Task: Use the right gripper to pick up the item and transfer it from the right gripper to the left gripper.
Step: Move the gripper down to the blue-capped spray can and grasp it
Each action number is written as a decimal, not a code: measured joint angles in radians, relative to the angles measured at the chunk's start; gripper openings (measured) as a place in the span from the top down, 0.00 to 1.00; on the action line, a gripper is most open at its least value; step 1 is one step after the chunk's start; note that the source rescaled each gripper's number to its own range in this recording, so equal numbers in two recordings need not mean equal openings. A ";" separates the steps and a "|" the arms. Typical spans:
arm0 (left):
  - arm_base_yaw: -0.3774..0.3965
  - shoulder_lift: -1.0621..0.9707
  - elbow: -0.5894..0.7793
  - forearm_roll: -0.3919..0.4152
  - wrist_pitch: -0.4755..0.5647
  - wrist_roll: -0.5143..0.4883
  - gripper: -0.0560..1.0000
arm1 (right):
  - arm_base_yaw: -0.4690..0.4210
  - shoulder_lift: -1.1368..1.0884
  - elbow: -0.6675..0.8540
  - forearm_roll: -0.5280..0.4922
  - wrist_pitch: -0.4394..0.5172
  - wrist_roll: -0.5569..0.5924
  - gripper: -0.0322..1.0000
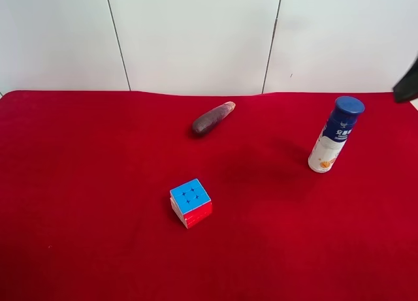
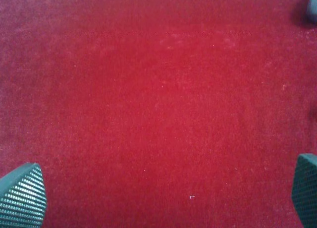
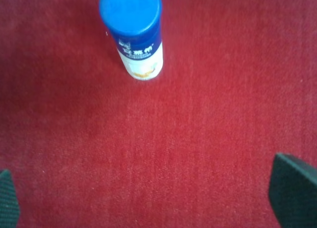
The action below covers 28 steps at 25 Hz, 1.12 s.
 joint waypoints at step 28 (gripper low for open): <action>0.000 0.000 0.000 0.000 0.000 0.000 0.00 | 0.000 0.604 -0.221 0.000 -0.052 -0.008 0.00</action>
